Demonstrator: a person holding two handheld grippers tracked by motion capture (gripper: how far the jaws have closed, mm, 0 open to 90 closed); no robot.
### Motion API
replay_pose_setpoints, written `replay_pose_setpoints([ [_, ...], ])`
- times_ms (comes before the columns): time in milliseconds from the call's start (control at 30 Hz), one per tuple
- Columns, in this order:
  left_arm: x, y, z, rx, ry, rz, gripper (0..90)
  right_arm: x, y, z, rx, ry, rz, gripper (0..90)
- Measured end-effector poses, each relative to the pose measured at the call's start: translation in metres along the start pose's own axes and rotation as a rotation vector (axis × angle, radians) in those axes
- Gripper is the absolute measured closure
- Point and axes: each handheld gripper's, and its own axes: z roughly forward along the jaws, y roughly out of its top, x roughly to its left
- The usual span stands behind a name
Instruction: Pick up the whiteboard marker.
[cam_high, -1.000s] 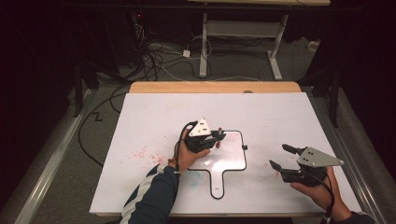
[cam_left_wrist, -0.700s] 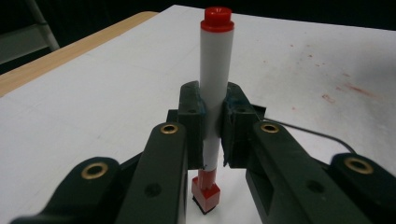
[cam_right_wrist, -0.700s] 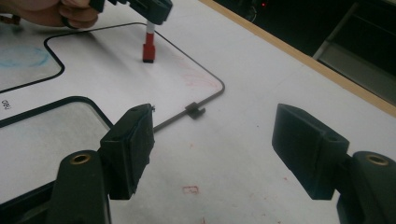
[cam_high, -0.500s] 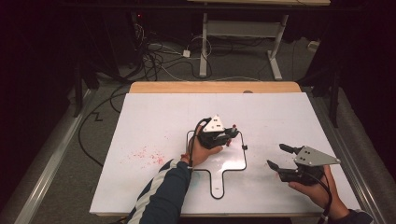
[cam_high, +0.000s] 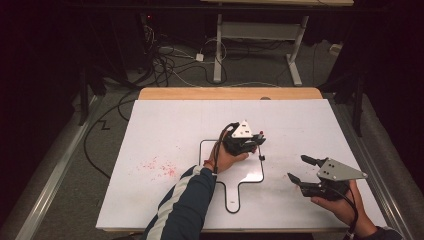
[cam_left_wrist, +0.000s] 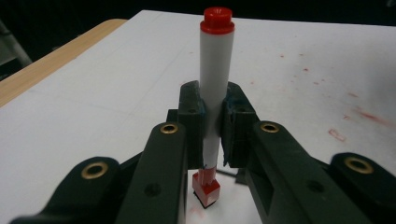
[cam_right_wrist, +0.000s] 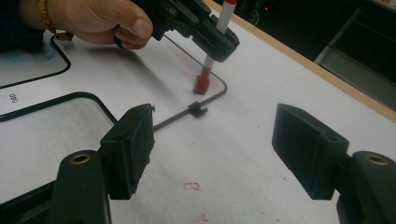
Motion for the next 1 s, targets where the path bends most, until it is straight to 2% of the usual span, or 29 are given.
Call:
replay_pose_setpoints([
  [133, 0.006, -0.006, -0.011, 0.000, 0.024, -0.023, 79.0, 0.000, 0.000, 0.000, 0.002, -0.002, 0.000, 30.8],
  [333, 0.011, -0.014, -0.029, 0.017, 0.054, -0.018, 78.9, 0.001, 0.000, 0.000, 0.004, -0.005, -0.001, 30.8],
  [567, 0.026, -0.029, -0.052, 0.009, 0.103, -0.037, 79.0, 0.002, 0.002, 0.002, 0.006, 0.002, -0.013, 30.8],
  [733, 0.038, -0.037, -0.065, 0.006, 0.154, -0.063, 78.9, 0.002, 0.002, 0.002, 0.009, 0.002, -0.018, 30.9],
  [900, 0.044, -0.043, -0.067, -0.033, 0.158, -0.110, 78.9, 0.004, 0.003, 0.002, 0.011, -0.003, -0.035, 30.9],
  [1000, 0.040, -0.038, -0.057, -0.035, 0.141, -0.101, 78.9, 0.004, 0.002, 0.002, 0.012, -0.003, -0.034, 30.9],
])
